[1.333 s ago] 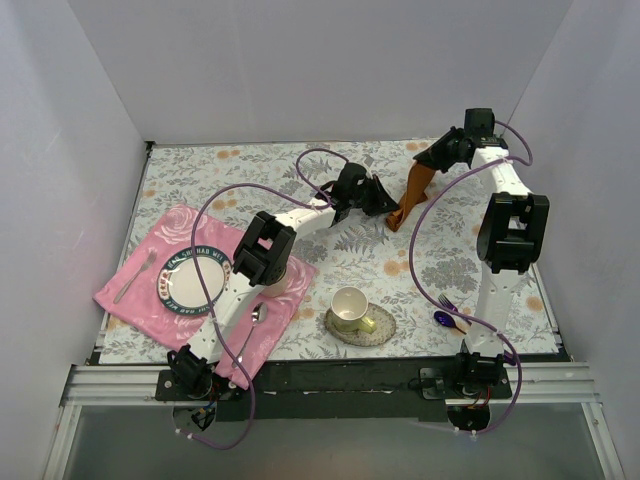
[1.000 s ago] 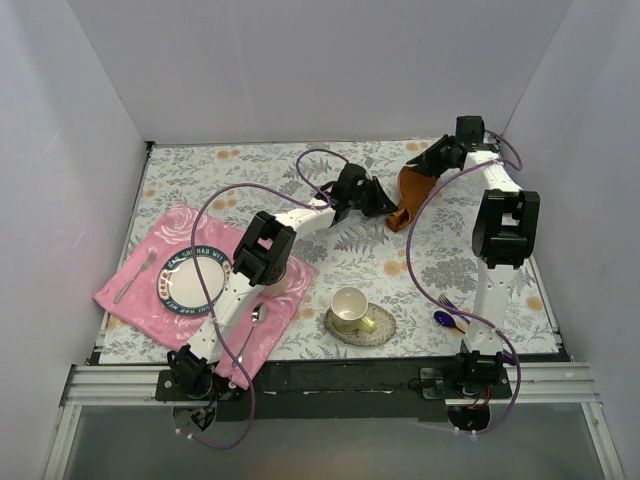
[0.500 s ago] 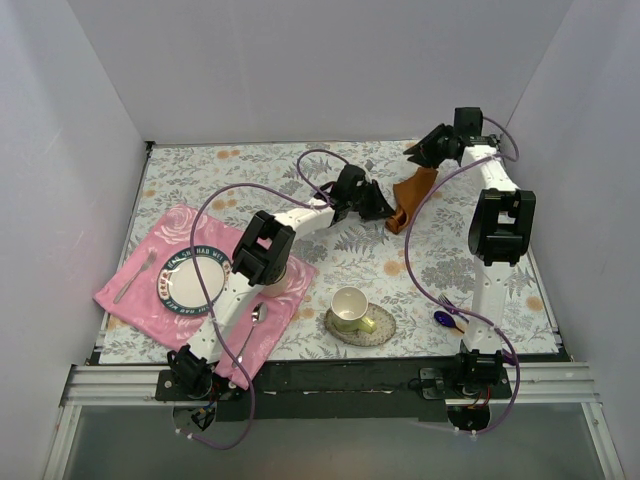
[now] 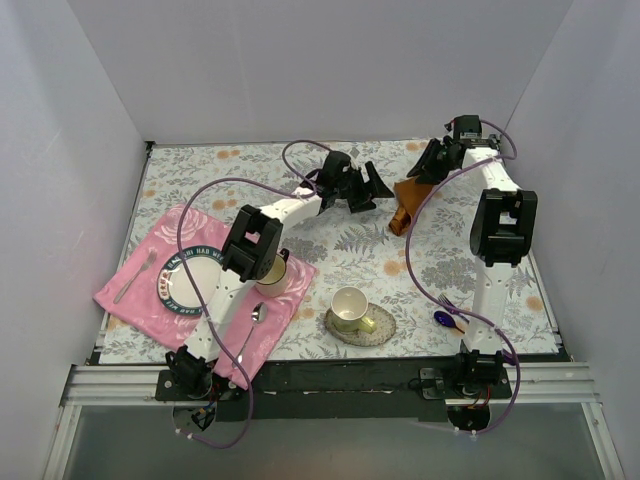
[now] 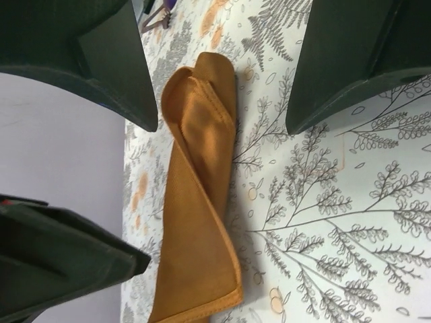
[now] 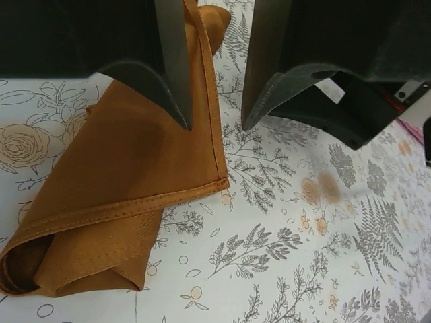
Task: Fold the napkin, place the utensils inside, and roll it up
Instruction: Roll the napkin with the utensil
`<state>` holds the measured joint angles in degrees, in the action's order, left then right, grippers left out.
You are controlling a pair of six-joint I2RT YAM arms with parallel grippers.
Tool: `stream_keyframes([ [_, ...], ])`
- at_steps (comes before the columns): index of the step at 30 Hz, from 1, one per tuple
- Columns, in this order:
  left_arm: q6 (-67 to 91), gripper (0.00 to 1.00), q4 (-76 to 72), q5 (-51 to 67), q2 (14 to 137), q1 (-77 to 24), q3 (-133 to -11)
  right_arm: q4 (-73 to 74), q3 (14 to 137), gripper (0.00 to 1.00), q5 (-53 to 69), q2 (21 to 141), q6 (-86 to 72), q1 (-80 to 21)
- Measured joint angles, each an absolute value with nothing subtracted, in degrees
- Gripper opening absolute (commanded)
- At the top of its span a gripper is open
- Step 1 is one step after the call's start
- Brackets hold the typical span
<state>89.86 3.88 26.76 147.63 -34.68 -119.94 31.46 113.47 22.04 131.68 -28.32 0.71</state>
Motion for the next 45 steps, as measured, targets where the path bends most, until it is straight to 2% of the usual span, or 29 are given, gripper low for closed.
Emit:
stream_keyframes([
  [5, 94.85, 0.56, -1.08, 27.11, 149.27, -34.61, -121.67, 32.86, 111.57, 0.43, 21.80, 129.86, -25.19, 0.75],
  [8, 98.26, 0.51, -4.80, 27.18, 151.85, -34.68, -123.50, 32.84, 108.47, 0.43, 21.87, 126.91, -24.91, 0.93],
  [19, 108.62, 0.52, -14.06, 26.13, 158.82, -35.09, -126.37, 29.67, 100.42, 0.42, 22.24, 120.99, -25.02, 1.54],
  [27, 113.73, 0.46, -17.34, 25.36, 163.26, -35.46, -131.76, 29.41, 99.48, 0.41, 22.65, 120.90, -24.91, 1.76],
  [31, 114.76, 0.39, -18.28, 24.08, 164.18, -35.88, -132.57, 29.36, 99.46, 0.41, 22.92, 120.88, -24.80, 1.87],
  [34, 115.11, 0.30, -18.61, 23.24, 164.90, -36.18, -133.25, 29.32, 99.24, 0.41, 22.90, 120.86, -24.25, 1.87],
  [36, 115.33, 0.18, -19.09, 22.65, 165.58, -36.36, -133.51, 29.30, 98.76, 0.41, 22.90, 120.81, -23.68, 1.85],
  [39, 115.48, 0.08, -19.49, 21.56, 166.74, -36.49, -134.61, 29.52, 98.45, 0.40, 22.92, 120.81, -23.24, 1.87],
  [42, 115.22, 0.03, -19.51, 20.60, 167.06, -36.51, -135.11, 29.43, 98.45, 0.39, 23.62, 120.81, -22.83, 1.87],
  [45, 114.48, 0.02, -19.51, 19.88, 167.06, -36.51, -135.17, 29.32, 98.48, 0.38, 25.06, 120.92, -22.68, 1.87],
])
